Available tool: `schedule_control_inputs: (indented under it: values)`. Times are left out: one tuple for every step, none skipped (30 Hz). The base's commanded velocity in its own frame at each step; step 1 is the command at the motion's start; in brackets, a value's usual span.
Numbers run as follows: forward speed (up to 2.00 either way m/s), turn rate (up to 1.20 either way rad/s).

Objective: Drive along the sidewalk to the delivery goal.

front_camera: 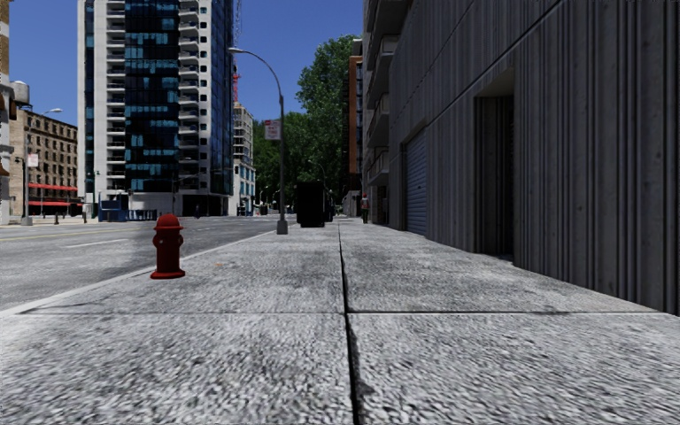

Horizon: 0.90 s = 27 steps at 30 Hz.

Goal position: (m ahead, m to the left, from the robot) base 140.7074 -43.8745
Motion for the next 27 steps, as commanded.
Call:
schedule_control_inputs:
  values:
    - [2.0, 0.0]
    - [2.0, 0.0]
    - [2.0, 0.0]
    - [2.0, 0.0]
    - [2.0, 0.0]
    - [2.0, 0.0]
    - [2.0, 0.0]
    - [2.0, 0.0]
    - [2.0, 0.0]
    - [2.0, 0.0]
    - [2.0, 0.0]
    - [2.0, 0.0]
    - [2.0, 0.0]
    - [2.0, 0.0]
    - [2.0, 0.0]
    - [2.0, 0.0]
    - [2.0, 0.0]
    - [2.0, 0.0]
    - [2.0, 0.0]
    - [2.0, 0.0]
    - [2.0, 0.0]
    - [2.0, 0.0]
    - [2.0, 0.0]
    - [2.0, 0.0]
    - [2.0, 0.0]
    - [2.0, 0.0]
    - [2.0, 0.0]
